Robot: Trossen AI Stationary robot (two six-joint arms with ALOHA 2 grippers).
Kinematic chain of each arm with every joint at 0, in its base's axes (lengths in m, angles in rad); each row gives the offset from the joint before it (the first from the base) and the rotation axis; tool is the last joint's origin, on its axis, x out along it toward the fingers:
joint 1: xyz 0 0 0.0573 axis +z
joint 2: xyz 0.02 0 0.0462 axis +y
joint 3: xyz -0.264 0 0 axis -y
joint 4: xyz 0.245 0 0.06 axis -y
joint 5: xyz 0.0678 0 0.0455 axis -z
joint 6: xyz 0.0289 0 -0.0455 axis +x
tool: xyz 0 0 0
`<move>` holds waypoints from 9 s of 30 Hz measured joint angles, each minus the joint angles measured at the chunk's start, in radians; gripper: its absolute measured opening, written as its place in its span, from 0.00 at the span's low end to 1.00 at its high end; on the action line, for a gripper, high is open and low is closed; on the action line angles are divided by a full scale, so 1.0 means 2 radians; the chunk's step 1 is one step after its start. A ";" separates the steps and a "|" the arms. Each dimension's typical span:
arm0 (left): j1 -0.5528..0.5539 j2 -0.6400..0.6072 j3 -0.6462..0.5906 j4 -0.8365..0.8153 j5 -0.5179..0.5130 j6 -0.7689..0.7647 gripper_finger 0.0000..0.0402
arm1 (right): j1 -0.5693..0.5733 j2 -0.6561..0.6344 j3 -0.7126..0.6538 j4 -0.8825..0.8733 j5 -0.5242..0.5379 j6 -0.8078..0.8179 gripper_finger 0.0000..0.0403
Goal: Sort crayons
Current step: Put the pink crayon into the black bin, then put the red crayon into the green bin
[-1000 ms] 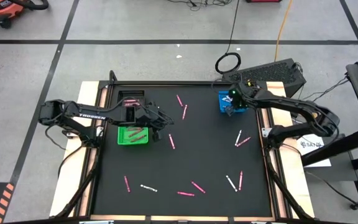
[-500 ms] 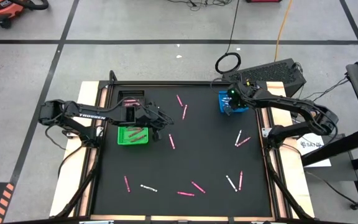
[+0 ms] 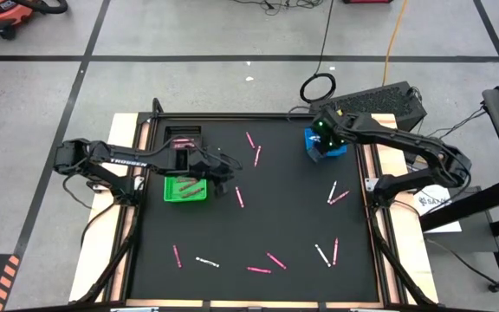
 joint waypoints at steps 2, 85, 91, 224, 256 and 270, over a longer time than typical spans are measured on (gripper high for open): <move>-0.005 0.000 0.000 0.000 0.006 0.001 0.23 | 0.012 0.000 0.010 -0.029 -0.035 0.010 0.25; 0.118 0.198 0.110 0.160 0.018 -0.043 0.23 | 0.116 0.156 0.273 -0.057 -0.015 -0.147 0.25; 0.119 0.253 0.140 0.159 0.018 -0.065 0.23 | 0.116 0.156 0.273 -0.075 -0.012 -0.135 0.25; 0.334 0.056 0.046 -0.277 -0.094 0.210 0.03 | 0.121 0.156 0.272 -0.241 0.037 -0.072 0.25; 0.299 0.005 0.046 -0.251 -0.097 0.197 0.22 | 0.274 0.156 0.272 -0.244 0.037 0.101 0.25; 0.186 -0.118 0.047 -0.290 -0.024 0.097 0.22 | 0.417 0.156 0.272 -0.159 0.035 0.245 0.25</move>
